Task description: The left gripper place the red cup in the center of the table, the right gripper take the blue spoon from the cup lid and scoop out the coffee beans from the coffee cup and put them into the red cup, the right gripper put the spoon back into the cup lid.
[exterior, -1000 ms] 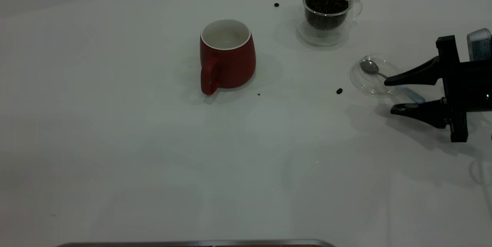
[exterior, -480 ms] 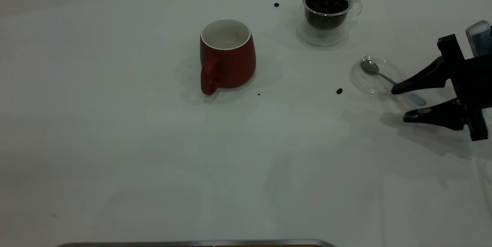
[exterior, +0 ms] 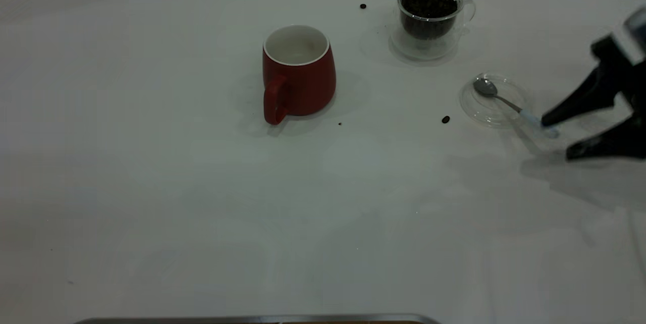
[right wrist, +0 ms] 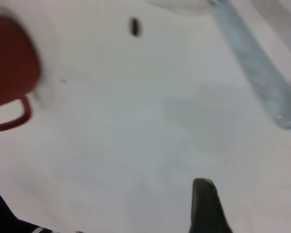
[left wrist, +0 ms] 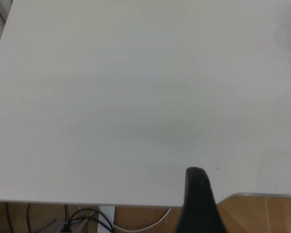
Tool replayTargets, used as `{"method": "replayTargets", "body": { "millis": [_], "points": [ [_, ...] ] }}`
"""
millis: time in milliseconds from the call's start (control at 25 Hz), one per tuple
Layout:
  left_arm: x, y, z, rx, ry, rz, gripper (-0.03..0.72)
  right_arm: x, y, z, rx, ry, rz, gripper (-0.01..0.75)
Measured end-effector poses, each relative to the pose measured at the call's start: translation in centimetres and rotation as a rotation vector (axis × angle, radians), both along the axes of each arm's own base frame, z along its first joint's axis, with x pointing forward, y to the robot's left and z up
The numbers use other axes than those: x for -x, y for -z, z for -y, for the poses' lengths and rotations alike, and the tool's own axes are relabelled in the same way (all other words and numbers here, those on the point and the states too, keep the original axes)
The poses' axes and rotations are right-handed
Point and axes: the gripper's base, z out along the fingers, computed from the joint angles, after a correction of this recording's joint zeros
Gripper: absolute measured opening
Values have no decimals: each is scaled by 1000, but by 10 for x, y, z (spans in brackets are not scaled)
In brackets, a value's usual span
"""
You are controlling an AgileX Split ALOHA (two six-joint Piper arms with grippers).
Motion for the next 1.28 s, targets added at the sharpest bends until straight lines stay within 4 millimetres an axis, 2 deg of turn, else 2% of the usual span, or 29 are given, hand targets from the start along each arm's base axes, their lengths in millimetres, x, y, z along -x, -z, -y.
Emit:
{"method": "replayTargets", "body": {
  "millis": [160,280,360,520,680,840,960,1120,1280],
  "points": [
    [0,0,0,0,0,0,593,0,-50,-1,58,-23,109,505],
    [0,0,0,0,0,0,593,7,-102,-12,113,-116,216,505],
    [0,0,0,0,0,0,593,17,-147,-25,155,-193,309,503],
    [0,0,0,0,0,0,593,59,-219,-48,275,-343,416,499],
    [0,0,0,0,0,0,593,113,-259,-58,436,-402,387,499],
    [0,0,0,0,0,0,593,163,-281,-52,640,-354,334,499],
    [0,0,0,0,0,0,593,199,-285,-51,750,-328,350,499],
    [0,0,0,0,0,0,593,235,-271,-57,792,-280,414,499],
    [0,0,0,0,0,0,593,258,-245,-61,809,-258,444,499]
  ]
}}
